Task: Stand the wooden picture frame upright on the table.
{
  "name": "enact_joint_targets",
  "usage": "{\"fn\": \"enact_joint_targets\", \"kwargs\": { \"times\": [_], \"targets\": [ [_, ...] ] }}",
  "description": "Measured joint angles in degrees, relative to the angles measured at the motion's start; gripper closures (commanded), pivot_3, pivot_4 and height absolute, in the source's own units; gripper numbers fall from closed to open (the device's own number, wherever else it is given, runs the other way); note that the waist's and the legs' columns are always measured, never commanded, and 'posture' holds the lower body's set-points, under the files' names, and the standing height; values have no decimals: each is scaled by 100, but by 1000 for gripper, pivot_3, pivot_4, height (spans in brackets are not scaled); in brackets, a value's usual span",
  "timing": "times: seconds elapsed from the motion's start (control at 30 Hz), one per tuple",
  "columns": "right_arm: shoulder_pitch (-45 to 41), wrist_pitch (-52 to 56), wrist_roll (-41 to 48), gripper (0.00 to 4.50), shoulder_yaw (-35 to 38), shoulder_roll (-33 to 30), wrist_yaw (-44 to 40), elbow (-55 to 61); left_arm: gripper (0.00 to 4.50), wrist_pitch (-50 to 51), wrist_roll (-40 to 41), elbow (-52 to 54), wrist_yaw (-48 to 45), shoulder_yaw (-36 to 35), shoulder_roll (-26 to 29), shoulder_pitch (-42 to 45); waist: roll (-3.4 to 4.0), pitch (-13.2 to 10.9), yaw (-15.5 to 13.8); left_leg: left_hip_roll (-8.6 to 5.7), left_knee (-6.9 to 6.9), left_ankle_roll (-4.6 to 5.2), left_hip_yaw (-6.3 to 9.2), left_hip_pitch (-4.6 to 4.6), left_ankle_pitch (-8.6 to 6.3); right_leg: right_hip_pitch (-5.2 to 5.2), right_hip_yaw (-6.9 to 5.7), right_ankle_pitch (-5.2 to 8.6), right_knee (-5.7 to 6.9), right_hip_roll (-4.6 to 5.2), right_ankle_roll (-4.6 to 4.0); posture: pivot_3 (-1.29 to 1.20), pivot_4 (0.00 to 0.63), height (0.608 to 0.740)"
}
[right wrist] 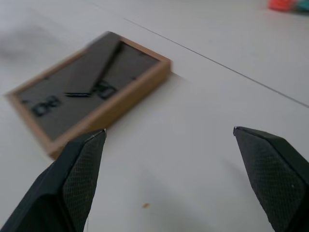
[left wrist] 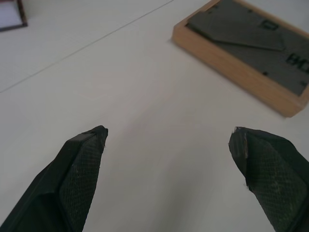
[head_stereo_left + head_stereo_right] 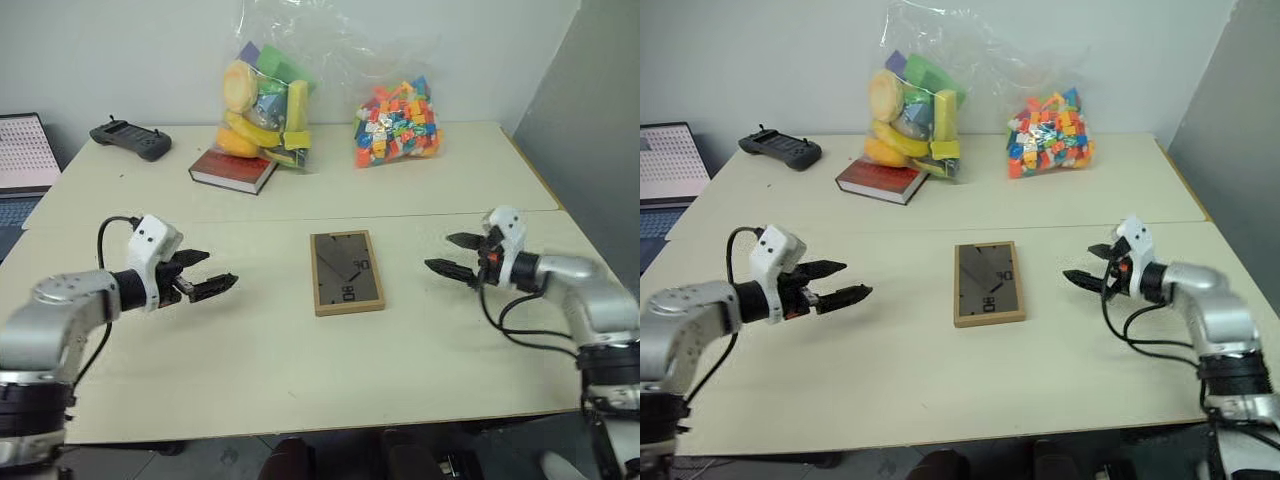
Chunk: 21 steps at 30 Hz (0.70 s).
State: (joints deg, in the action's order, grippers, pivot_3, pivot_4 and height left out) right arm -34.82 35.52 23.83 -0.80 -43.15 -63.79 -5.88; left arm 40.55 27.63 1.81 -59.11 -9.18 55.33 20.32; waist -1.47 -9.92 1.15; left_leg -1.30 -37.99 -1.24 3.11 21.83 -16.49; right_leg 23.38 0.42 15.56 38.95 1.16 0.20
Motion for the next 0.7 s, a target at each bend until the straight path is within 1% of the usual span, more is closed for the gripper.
{"fn": "enact_joint_targets", "kwargs": {
  "times": [0.1,0.17,0.23,0.3,0.4,0.53,0.57,0.6,0.67,0.7],
  "targets": [
    [-251,124,32,9,-167,-16,-327,-107,0,-296,-219,-178,-272,327,76,191,0,0,5,0,-1,0,-1,1,0,1,1,0,1,0,0,0,150,740],
    [-256,122,10,9,-269,-14,-417,-156,0,-373,-312,-272,-306,478,71,197,-1,-1,9,0,-2,0,-1,9,0,6,3,0,-1,1,-1,0,150,740],
    [-255,-2,-65,9,-325,9,-463,-259,0,-396,-356,-360,-281,501,-7,263,-2,-1,8,0,-6,0,-2,19,0,14,3,0,0,2,0,0,150,740],
    [-257,-288,-265,9,-333,144,-307,-484,0,-460,-389,-450,-165,500,-168,389,-3,-1,5,-1,-10,0,-2,19,0,13,3,0,2,3,0,0,150,740],
    [-268,-579,-548,565,-338,436,109,-854,526,-529,-438,-545,40,499,-419,455,-3,-1,19,-1,-9,-1,-5,16,0,15,6,-1,6,3,0,0,150,740],
    [-430,-873,-889,1484,-387,893,638,-1278,1337,-750,-773,-891,565,557,-888,595,-3,-1,37,-1,-10,-2,-7,17,1,18,8,-1,8,3,0,0,150,740],
    [-513,-990,-994,1728,-393,1037,797,-1447,1542,-832,-886,-982,709,618,-1069,688,-4,0,36,-1,-11,-2,-7,17,1,17,7,-1,9,3,0,0,150,740],
    [-640,-1121,-1126,2038,-420,1234,1002,-1653,1850,-936,-1012,-1119,899,711,-1316,819,-5,1,32,-2,-13,-3,-7,17,2,17,7,-2,10,3,0,0,150,740],
    [-809,-1388,-1336,2478,-518,1565,1297,-1950,2254,-1126,-1234,-1358,1194,910,-1731,1008,-5,4,28,-2,-16,-5,-9,19,3,18,6,-2,11,4,0,0,150,740],
    [-920,-1553,-1489,2717,-596,1810,1501,-2214,2469,-1272,-1393,-1599,1409,1034,-2048,1159,-6,3,28,-2,-16,-11,-9,24,6,21,7,-2,10,4,0,0,150,740]
  ]
}}
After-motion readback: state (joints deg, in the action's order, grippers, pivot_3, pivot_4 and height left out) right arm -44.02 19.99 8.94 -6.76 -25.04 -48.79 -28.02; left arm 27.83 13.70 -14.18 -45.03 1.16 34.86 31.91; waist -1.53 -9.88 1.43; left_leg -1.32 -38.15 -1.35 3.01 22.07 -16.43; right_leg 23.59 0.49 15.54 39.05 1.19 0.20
